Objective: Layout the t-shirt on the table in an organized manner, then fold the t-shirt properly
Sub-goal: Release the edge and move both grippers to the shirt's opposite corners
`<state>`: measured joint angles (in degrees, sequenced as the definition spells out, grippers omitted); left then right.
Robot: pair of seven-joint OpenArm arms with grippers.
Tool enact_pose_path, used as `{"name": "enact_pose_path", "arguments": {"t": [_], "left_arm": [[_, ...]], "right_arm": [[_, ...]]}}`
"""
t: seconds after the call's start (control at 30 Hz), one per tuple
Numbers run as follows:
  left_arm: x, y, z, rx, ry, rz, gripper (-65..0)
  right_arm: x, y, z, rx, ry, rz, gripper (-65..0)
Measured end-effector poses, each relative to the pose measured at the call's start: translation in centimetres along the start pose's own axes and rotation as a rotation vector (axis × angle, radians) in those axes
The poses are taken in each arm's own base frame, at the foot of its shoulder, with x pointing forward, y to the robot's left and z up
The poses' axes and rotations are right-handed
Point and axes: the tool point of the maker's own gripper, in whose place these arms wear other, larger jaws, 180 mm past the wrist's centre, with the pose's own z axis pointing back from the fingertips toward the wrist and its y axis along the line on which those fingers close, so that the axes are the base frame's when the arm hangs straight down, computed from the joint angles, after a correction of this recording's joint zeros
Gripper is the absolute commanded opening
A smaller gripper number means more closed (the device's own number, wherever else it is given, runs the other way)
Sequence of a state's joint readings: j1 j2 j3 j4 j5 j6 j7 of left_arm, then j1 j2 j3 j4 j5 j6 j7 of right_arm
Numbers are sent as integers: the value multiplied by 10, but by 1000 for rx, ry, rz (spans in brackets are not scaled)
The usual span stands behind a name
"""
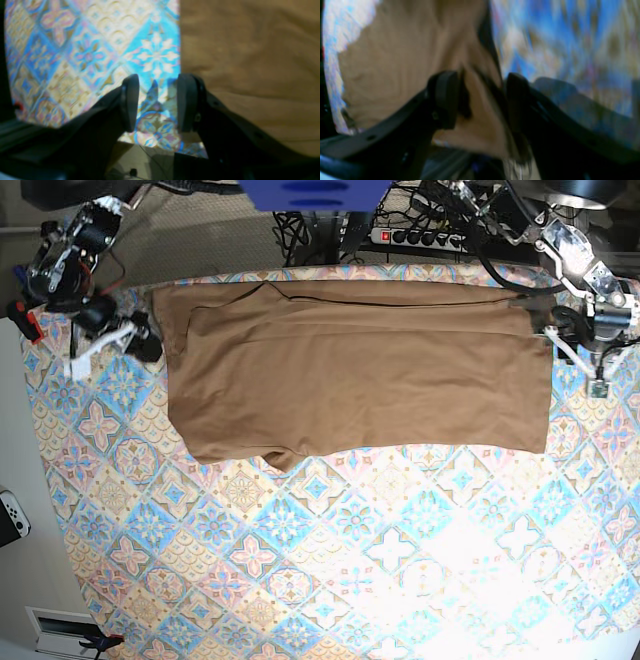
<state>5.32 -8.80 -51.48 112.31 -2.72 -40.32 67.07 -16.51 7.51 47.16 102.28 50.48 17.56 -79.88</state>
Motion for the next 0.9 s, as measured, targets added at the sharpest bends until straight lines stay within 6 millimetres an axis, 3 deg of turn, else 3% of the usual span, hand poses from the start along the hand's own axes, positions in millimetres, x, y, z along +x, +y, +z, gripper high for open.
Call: {"name": "enact_pose_path", "arguments": {"t": [0.1,0.27,0.5,0.57,0.67,0.8,0.9], "left_arm": [[19,3,0,12,-46,24,-410],[39,-14,-3,-16,-87,57,-405],[76,-44,-5,-26,-118,-54,-404],[73,-52,-7,-38,-102,-64,-404],[69,-45,-8,-8,-74,-75,-404],[67,-52,-16,-41,-58,-72,-406],[68,-54,-16,-52,-63,-69,-406]], "right_arm": [[11,-2,-2,-13,6,26,-352],[74,15,-8,-4,-89,156,-352],[81,30,-65,-55,62,282,-352],[89,42,-78,-44,78,322,-352],[95,50,-91,-55,112,373,-352],[108,64,-113,-46,100,423,-352],[100,60,-132,-23,146,452,-352]]}}
